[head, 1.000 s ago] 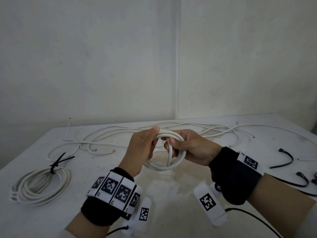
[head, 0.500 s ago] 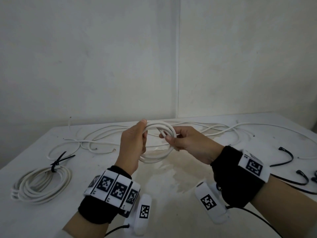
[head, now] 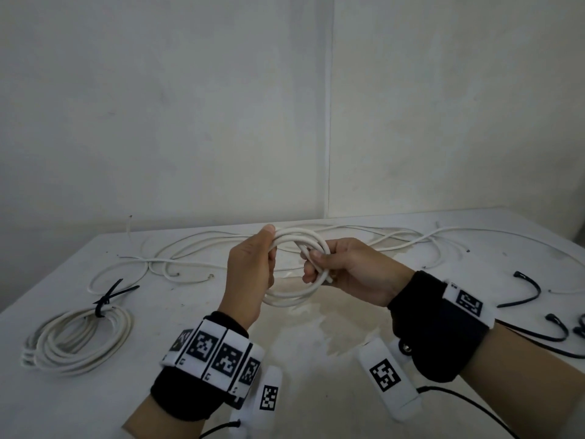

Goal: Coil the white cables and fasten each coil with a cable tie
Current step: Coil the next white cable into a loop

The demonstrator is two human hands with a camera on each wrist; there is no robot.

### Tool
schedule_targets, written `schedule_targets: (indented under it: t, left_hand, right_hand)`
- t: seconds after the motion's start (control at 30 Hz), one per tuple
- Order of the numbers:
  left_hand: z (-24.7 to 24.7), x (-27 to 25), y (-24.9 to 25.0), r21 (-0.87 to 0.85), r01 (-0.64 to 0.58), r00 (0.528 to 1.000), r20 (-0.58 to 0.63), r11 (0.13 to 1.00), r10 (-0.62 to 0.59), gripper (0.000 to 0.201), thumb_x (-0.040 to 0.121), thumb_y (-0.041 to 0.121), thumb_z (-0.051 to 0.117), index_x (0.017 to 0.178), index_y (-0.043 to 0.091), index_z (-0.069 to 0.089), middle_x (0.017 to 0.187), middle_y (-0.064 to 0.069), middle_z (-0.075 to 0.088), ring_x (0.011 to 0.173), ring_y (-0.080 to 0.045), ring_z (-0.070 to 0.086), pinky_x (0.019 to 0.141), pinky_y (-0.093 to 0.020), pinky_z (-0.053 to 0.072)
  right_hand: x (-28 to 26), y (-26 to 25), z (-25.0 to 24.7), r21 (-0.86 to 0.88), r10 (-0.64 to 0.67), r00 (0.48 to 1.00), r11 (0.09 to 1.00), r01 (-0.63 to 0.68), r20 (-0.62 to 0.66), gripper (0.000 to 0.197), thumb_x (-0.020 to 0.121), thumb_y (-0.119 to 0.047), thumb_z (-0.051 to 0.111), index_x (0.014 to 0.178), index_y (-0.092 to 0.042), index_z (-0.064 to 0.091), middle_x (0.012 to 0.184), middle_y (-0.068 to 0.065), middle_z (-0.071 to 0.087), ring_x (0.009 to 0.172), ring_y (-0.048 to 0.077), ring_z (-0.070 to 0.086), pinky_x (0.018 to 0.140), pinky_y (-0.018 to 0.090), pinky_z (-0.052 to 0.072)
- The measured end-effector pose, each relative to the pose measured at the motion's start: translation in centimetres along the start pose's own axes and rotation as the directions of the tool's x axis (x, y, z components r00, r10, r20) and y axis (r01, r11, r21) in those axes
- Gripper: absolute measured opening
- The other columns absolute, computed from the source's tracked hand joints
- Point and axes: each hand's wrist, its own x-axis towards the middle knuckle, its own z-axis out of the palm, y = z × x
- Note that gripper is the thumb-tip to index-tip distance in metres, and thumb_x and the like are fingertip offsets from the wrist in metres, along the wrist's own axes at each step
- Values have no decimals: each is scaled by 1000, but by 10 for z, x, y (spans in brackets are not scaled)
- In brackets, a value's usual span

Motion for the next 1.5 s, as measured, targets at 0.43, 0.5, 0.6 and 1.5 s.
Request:
schedule_targets:
  t: [0.43,0.5,0.6,1.5]
  left_hand:
    - [-19,4,-3,-72,188,878,459,980,-134,38,89,38,41,76,5,55,50,1,44,44,-10,43,54,-23,45]
    - [-27,3,-7,-4,161,848,513,987,-137,40,84,41,41,84,6,59,55,1,52,51,-11,50,61,-26,41]
    - [-33,1,-8,56,153,833,530,987,-159,39,94,32,34,91,6,63,59,1,56,57,-11,53,63,-27,41]
    - [-10,0,-7,-51,114,989,102,992,-108,41,99,27,35,61,12,42,42,8,27,35,-6,19,37,-16,19]
  right_hand:
    - [1,-14,-2,-161,-58,976,987,24,-208,44,91,-41,44,74,-6,64,41,-8,34,43,10,37,58,22,42]
    - [0,-13,-1,-239,-102,969,970,47,-224,45,93,-39,45,71,-5,64,40,-9,33,42,10,35,52,20,41]
    - [1,-11,2,-347,-145,962,936,58,-231,45,93,-39,46,69,-5,64,38,-12,34,41,7,35,48,18,39]
    - [-10,10,-9,-369,-153,988,920,133,-24,28,79,9,62,97,-13,63,77,0,64,71,10,64,74,21,55]
